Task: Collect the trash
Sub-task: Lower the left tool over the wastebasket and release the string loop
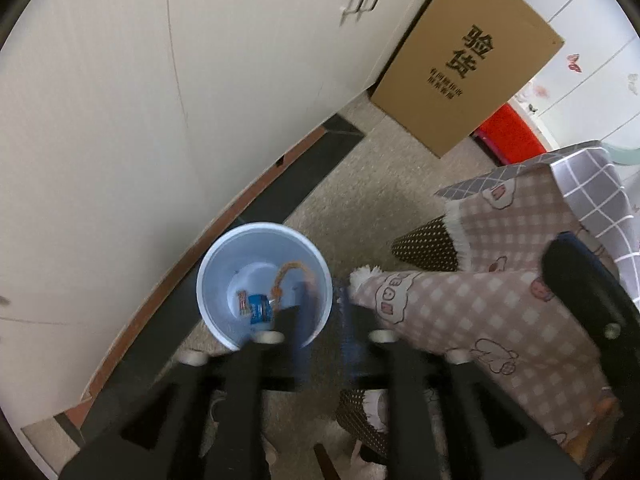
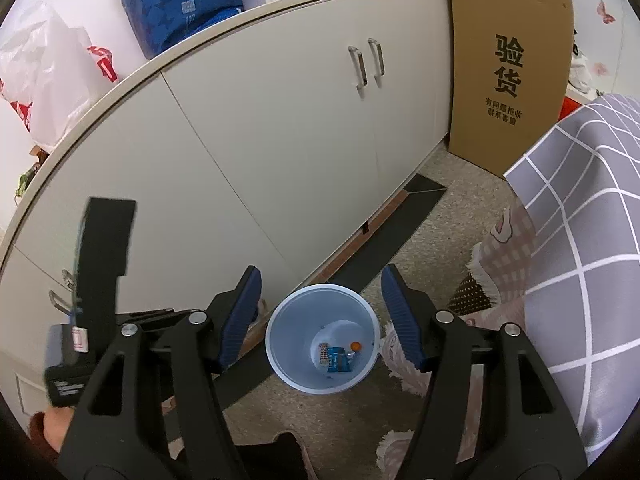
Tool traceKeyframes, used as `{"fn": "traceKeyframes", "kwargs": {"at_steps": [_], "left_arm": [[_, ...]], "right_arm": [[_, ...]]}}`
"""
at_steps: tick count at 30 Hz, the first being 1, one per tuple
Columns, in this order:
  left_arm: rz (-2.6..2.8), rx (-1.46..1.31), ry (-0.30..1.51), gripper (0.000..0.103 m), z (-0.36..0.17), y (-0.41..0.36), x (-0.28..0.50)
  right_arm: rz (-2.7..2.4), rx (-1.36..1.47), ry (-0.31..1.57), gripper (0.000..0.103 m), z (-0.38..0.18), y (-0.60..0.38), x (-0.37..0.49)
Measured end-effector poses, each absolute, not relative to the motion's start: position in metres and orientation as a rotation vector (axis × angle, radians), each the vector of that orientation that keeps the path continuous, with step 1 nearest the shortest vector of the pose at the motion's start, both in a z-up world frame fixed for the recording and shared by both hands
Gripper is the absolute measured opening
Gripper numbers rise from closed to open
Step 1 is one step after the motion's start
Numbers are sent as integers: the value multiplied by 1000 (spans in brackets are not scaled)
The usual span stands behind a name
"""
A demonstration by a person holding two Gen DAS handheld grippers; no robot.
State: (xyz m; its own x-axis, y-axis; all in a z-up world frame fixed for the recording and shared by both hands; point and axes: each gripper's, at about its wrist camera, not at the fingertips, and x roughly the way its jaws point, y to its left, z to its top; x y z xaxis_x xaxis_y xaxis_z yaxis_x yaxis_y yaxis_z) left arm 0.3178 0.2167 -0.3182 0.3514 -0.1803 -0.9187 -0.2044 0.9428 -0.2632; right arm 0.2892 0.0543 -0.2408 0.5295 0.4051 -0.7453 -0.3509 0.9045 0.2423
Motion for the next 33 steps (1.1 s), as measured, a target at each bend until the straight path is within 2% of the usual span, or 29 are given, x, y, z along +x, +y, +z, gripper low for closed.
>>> {"fn": "traceKeyframes", "kwargs": {"at_steps": [1, 8, 11, 21, 22, 24, 25, 26, 29, 33], "left_arm": [[22, -363, 1217, 48, -319, 217, 317], [42, -378, 1213, 51, -314, 217, 311], [33, -383, 1207, 64, -310, 216, 309], [78, -315, 1322, 65, -322, 209, 322], [77, -295, 1328, 61, -325, 207, 324], [73, -271, 1347, 45, -331, 204, 327], [69, -268, 1353, 24, -333, 203, 327], [61, -266, 1365, 14, -336, 202, 328], [64, -234, 1356, 4, -338, 199, 327], [77, -195, 1331, 4, -333, 195, 328]], "right_arm": [[451, 68, 906, 62, -241, 55, 289], [448, 92, 916, 62, -238, 51, 284], [451, 106, 912, 62, -236, 48, 282], [450, 130, 888, 62, -223, 32, 272], [451, 132, 887, 62, -222, 31, 271], [454, 133, 881, 62, -220, 30, 271], [454, 133, 880, 62, -220, 30, 270], [456, 133, 879, 62, -220, 30, 270], [455, 131, 878, 62, -221, 30, 270], [455, 131, 877, 62, -221, 30, 271]]}}
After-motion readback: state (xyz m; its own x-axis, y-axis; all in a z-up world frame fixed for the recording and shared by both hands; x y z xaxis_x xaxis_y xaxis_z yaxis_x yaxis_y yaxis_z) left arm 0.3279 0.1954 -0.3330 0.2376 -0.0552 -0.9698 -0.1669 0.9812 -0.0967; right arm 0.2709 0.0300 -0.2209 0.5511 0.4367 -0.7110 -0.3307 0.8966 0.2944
